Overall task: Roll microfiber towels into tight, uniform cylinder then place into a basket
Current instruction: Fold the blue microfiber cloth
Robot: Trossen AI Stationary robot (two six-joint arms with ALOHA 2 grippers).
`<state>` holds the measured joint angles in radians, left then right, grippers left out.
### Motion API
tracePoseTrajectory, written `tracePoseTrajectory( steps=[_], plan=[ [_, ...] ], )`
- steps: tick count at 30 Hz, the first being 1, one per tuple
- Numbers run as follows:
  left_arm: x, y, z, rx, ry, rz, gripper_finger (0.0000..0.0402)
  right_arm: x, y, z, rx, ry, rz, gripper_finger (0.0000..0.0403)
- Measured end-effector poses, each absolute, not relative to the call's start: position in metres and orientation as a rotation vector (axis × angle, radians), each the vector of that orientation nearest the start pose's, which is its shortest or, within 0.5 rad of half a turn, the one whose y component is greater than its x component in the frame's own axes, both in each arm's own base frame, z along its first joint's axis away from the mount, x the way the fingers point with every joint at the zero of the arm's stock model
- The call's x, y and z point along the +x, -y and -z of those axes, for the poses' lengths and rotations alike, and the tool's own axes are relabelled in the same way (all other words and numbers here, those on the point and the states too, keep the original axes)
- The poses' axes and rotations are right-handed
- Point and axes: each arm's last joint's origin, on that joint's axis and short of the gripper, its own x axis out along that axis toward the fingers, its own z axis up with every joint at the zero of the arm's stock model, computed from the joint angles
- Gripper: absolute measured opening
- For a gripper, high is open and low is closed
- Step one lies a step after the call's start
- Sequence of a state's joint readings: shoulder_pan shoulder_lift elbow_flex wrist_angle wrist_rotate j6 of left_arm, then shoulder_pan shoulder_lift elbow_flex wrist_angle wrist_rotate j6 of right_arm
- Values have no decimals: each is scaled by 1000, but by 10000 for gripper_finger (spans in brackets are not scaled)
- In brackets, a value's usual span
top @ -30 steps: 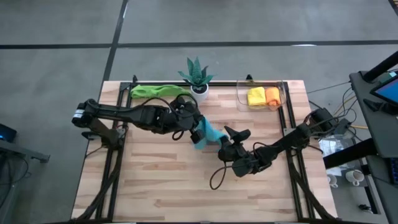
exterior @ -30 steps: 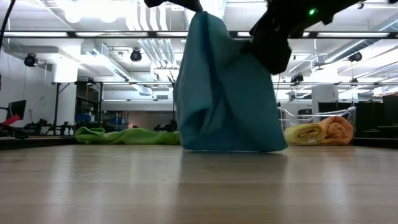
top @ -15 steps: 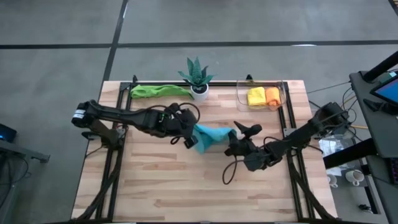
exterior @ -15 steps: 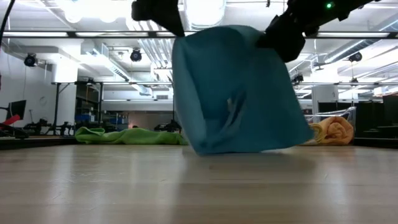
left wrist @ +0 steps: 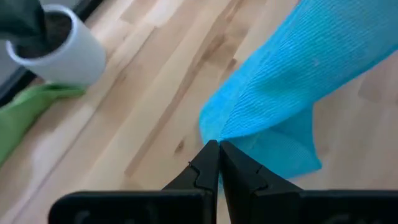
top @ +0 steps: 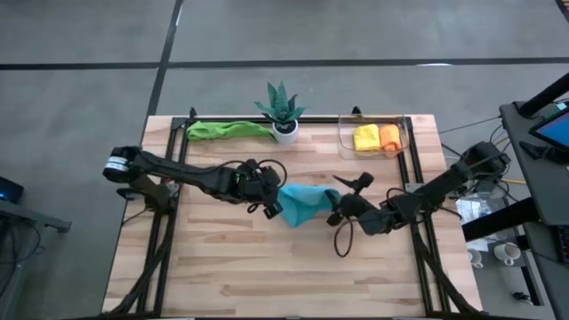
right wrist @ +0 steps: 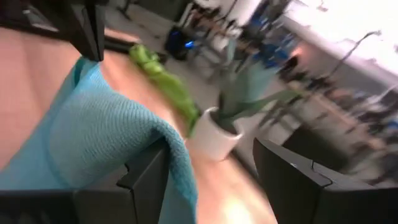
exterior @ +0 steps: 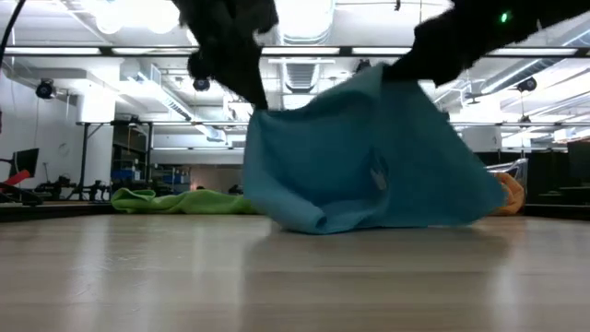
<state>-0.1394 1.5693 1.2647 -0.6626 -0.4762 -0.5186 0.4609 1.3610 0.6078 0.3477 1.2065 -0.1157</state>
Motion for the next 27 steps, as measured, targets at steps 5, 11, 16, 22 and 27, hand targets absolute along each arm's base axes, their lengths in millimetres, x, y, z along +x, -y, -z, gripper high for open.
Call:
tracePoseTrajectory(
  steps=[5, 11, 16, 22, 27],
  plan=[
    [324, 32, -240, -211, -743, -522, 0, 246, -71, -182, -257, -399, 597, 226],
    [319, 28, -206, -221, -633, -507, 0, 252, -53, -155, -91, -490, 564, 226],
    [309, 22, -183, -220, -579, -560, 0, 258, -39, -150, 51, -467, 660, 226],
    [296, 20, -164, -240, -603, -592, 0, 258, -13, -148, 297, -406, 825, 226],
    [286, 19, -151, -235, -645, -607, 0, 255, -5, -140, 439, -476, 823, 226]
  ],
)
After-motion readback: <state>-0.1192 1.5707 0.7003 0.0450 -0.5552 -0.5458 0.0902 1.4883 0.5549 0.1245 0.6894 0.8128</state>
